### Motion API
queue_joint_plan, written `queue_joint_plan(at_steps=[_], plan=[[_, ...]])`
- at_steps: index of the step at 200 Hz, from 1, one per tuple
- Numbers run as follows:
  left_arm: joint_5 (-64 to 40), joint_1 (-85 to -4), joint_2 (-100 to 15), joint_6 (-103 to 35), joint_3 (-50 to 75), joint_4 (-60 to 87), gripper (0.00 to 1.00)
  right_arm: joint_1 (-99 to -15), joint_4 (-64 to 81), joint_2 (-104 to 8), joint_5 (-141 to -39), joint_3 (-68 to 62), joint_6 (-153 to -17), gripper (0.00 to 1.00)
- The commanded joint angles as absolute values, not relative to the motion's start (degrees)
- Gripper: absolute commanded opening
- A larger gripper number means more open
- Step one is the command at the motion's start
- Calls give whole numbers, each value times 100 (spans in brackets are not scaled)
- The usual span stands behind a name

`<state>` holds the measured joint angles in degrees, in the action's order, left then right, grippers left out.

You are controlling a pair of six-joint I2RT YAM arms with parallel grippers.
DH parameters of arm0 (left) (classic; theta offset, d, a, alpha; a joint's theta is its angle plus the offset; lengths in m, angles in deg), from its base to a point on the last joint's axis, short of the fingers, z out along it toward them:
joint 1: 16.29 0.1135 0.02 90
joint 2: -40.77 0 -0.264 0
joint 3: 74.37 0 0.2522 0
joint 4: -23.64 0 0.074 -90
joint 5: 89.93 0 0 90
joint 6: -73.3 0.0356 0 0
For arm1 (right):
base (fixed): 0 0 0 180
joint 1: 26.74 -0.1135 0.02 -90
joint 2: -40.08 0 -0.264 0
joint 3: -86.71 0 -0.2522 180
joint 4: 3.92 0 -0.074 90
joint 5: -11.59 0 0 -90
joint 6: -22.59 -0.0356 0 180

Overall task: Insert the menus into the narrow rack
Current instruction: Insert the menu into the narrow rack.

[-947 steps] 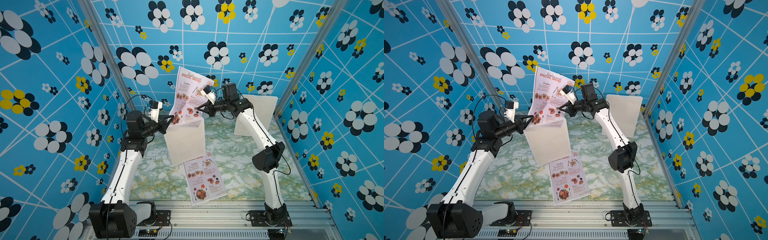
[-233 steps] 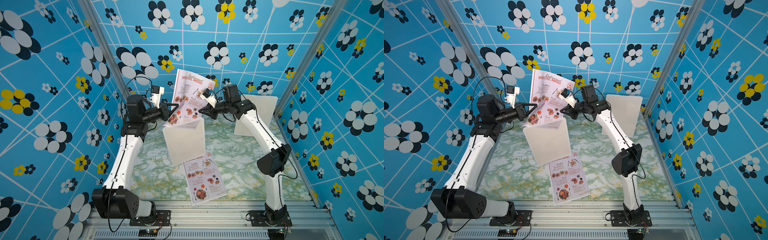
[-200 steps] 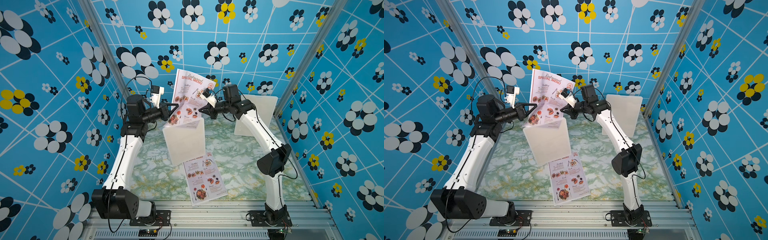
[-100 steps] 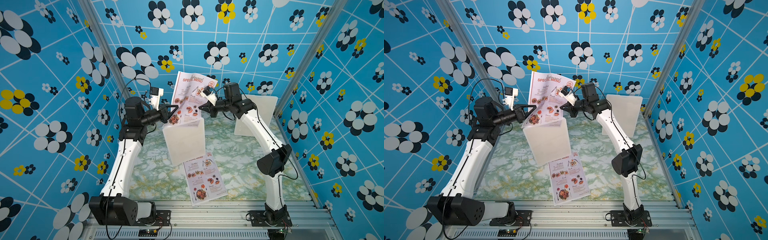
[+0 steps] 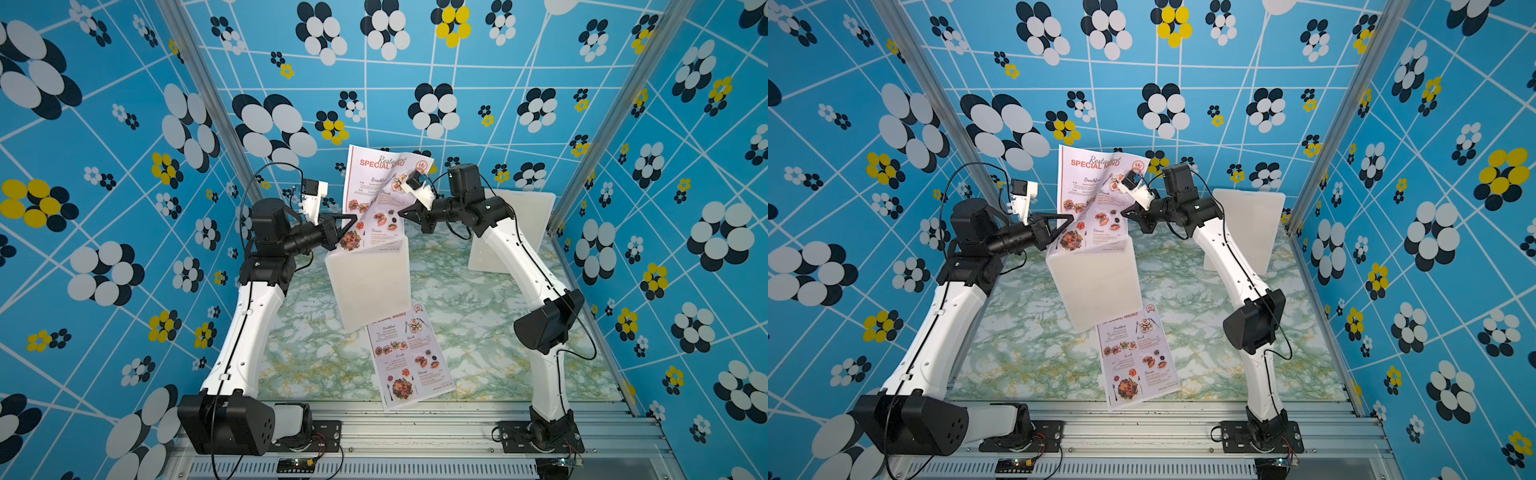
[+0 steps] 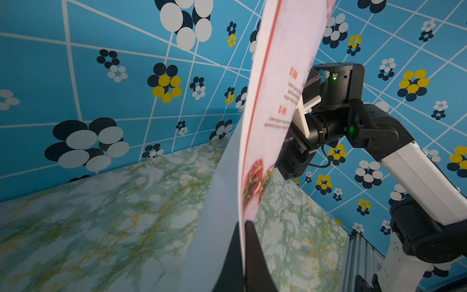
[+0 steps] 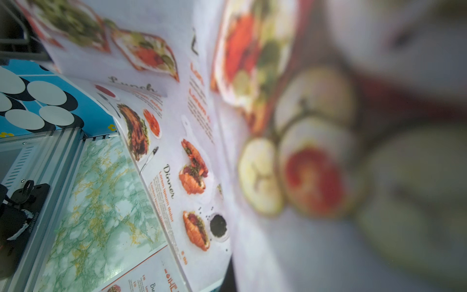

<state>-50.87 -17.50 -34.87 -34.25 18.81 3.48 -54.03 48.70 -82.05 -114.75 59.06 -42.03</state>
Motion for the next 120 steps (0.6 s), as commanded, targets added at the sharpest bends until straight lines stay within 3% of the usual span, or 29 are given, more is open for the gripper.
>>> queue_joint_plan(at_steps=[1, 120], plan=[[-5029, -1778, -3303, -3390, 1774, 372, 0, -5346, 5011, -8320, -11255, 6261, -4095, 2], [-4915, -1752, -3146, -3161, 1416, 258, 0, -5346, 5181, -8411, -11155, 6560, -3990, 4]])
